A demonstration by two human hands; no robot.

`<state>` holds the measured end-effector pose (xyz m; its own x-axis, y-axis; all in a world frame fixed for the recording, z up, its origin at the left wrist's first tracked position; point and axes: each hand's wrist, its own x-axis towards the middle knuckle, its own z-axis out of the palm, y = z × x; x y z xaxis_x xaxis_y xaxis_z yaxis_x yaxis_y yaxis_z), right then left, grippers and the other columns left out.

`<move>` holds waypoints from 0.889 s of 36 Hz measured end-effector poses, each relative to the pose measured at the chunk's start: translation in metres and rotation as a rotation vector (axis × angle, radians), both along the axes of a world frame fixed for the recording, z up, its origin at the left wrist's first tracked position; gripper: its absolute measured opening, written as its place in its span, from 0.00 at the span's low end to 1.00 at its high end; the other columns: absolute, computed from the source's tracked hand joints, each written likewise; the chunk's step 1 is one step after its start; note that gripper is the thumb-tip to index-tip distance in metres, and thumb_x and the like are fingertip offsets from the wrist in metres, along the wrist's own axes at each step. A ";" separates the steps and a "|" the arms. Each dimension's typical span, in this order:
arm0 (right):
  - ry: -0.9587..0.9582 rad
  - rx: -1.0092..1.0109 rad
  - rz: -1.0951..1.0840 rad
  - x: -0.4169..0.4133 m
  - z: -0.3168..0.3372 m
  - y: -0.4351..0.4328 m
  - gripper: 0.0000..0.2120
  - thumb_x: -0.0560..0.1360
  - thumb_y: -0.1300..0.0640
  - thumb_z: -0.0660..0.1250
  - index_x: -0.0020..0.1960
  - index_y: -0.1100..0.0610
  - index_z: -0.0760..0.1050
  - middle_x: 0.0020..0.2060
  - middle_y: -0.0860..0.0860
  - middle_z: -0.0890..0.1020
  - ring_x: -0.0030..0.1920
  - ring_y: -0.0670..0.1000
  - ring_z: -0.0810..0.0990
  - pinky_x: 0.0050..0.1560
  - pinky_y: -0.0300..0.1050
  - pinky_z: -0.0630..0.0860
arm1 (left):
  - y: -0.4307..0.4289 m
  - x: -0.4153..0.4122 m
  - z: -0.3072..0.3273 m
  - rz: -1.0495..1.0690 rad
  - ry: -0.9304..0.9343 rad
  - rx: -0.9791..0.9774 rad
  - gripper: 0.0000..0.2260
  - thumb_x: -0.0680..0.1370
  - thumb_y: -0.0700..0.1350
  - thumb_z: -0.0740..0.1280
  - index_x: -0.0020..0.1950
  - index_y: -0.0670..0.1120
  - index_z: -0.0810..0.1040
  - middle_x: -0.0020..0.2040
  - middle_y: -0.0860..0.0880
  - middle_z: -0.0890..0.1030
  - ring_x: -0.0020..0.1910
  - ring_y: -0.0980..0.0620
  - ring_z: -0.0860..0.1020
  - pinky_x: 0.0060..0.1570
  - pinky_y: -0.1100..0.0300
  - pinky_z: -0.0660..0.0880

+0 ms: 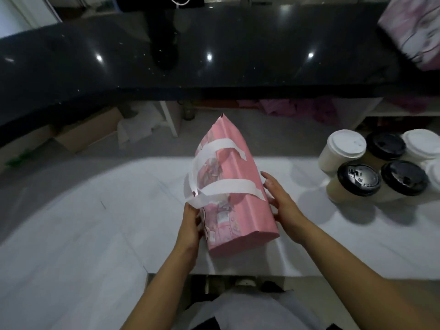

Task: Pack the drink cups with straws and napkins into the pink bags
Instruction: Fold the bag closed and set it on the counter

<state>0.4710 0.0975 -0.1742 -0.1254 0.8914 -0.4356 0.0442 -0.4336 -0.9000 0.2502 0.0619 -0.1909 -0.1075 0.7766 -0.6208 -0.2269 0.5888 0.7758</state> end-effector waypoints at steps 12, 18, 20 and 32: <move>0.165 0.014 -0.184 -0.038 0.004 -0.039 0.20 0.82 0.36 0.54 0.69 0.40 0.73 0.65 0.47 0.79 0.65 0.51 0.79 0.67 0.60 0.74 | 0.007 -0.013 0.003 -0.128 -0.174 0.033 0.24 0.82 0.66 0.54 0.63 0.51 0.80 0.54 0.46 0.86 0.52 0.46 0.86 0.39 0.57 0.82; 0.213 0.119 -0.251 -0.040 0.025 -0.051 0.20 0.83 0.39 0.53 0.71 0.42 0.72 0.68 0.48 0.78 0.68 0.53 0.76 0.69 0.59 0.72 | 0.008 -0.009 0.016 -0.193 -0.267 0.127 0.22 0.80 0.66 0.56 0.52 0.57 0.86 0.54 0.45 0.86 0.51 0.45 0.86 0.40 0.57 0.82; 0.206 0.163 -0.236 -0.037 0.038 -0.053 0.19 0.84 0.40 0.52 0.71 0.40 0.71 0.68 0.47 0.77 0.68 0.51 0.77 0.67 0.55 0.75 | 0.010 -0.006 0.025 -0.218 -0.281 0.171 0.22 0.77 0.67 0.58 0.53 0.57 0.86 0.54 0.46 0.86 0.51 0.46 0.86 0.40 0.57 0.82; 0.198 0.506 -0.241 0.012 0.126 -0.038 0.21 0.80 0.36 0.57 0.72 0.34 0.67 0.69 0.38 0.75 0.69 0.42 0.74 0.65 0.39 0.74 | 0.051 0.038 0.113 -0.305 -0.265 0.515 0.16 0.73 0.68 0.61 0.51 0.65 0.85 0.53 0.54 0.87 0.51 0.53 0.86 0.40 0.61 0.82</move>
